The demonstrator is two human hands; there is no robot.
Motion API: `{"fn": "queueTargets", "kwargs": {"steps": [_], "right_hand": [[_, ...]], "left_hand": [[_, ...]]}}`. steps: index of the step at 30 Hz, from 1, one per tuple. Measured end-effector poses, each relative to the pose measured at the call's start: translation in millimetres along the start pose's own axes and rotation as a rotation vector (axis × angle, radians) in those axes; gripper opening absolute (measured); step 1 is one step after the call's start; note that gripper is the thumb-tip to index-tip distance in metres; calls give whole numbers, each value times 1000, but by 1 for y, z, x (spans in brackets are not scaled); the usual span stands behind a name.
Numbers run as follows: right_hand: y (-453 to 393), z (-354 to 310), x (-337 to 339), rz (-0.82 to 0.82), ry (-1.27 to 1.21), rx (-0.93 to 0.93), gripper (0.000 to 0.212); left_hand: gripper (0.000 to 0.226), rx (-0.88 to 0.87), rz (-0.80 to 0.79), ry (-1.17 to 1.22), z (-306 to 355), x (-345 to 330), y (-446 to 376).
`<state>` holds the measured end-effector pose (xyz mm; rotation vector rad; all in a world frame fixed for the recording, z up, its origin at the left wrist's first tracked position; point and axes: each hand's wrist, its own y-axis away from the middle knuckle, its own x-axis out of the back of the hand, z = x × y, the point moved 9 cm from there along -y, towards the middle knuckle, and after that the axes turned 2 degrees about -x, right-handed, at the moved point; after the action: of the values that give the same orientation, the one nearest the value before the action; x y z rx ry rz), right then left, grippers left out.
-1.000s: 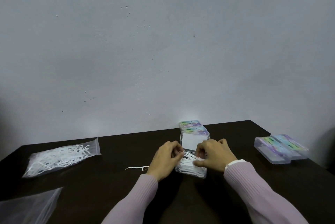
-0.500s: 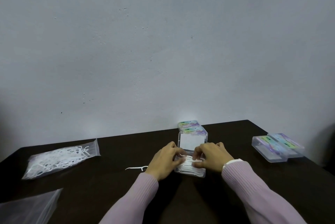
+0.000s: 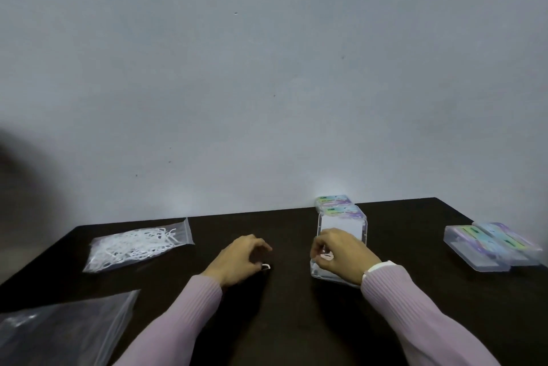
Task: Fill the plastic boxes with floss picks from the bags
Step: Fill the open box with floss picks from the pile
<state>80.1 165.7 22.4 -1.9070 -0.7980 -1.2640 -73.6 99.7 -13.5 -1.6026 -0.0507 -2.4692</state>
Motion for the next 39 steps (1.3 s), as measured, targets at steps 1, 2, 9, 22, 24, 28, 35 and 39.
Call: {"fn": "queueTargets", "kwargs": {"steps": [1, 2, 9, 22, 24, 28, 35, 39], "right_hand": [[-3, -4, -3, -11, 15, 8, 15], [-6, -8, -7, -21, 31, 17, 17], [-18, -26, -25, -101, 110, 58, 26], [-5, 15, -25, -86, -217, -51, 66], [2, 24, -18, -91, -304, -72, 76], [14, 39, -5, -45, -238, -29, 47], [31, 66, 7, 19, -158, -110, 19], [36, 74, 8, 87, -136, -136, 19]], "left_hand": [[38, 37, -29, -31, -10, 1, 4], [40, 69, -44, -42, -18, 2, 6], [8, 145, -27, 3, -37, 7, 15], [4, -186, 165, 22, 53, -7, -3], [5, -240, 205, 68, 73, -8, -7], [6, -328, 284, 64, 105, -8, -15], [14, -337, 302, 80, 128, -25, -26], [18, -207, 362, 179, 106, -29, -27]]}}
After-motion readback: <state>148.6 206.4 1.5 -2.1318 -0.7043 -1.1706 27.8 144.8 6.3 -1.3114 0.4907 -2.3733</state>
